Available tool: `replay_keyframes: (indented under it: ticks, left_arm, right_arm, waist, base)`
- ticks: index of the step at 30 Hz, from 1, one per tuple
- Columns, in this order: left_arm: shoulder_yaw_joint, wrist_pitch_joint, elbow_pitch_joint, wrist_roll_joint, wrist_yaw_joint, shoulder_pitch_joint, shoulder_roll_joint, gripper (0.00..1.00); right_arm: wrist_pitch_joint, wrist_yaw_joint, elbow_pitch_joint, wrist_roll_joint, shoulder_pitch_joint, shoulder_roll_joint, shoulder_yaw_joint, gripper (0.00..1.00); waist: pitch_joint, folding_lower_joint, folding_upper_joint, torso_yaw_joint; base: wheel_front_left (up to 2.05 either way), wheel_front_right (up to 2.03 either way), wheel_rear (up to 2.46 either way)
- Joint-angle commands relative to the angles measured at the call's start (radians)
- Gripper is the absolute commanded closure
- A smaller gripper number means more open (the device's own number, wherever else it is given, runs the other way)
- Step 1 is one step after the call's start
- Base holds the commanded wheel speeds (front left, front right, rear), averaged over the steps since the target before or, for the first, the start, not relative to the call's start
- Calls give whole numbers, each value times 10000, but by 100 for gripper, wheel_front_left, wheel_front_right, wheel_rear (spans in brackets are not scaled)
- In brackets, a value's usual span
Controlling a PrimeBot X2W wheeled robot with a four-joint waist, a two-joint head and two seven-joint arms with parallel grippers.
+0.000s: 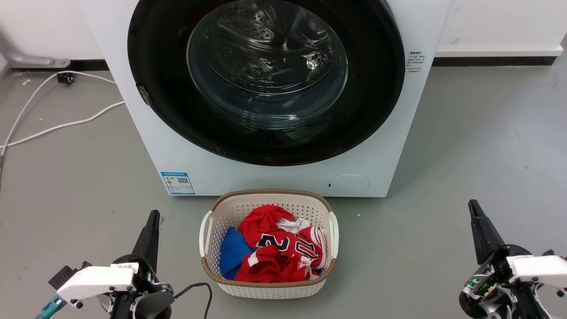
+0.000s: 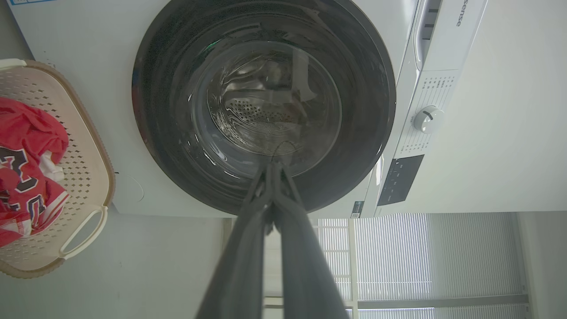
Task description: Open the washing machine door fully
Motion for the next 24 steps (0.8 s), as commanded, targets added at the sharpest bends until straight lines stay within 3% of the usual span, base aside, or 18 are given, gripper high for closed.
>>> replay_keyframes:
  ticks: [1, 24]
  left_arm:
    - [24, 22, -12, 9, -23, -61, -21, 100]
    - [22, 22, -11, 9, -23, -61, -21, 100]
  right_arm:
    - [19, 0, 11, -61, -123, 31, -7, 100]
    - [20, 0, 11, -62, -124, 32, -8, 100]
  waist:
    - [0, 0, -1, 0]
    - [0, 0, -1, 0]
  base:
    - [0, 0, 0]
    - [0, 0, 0]
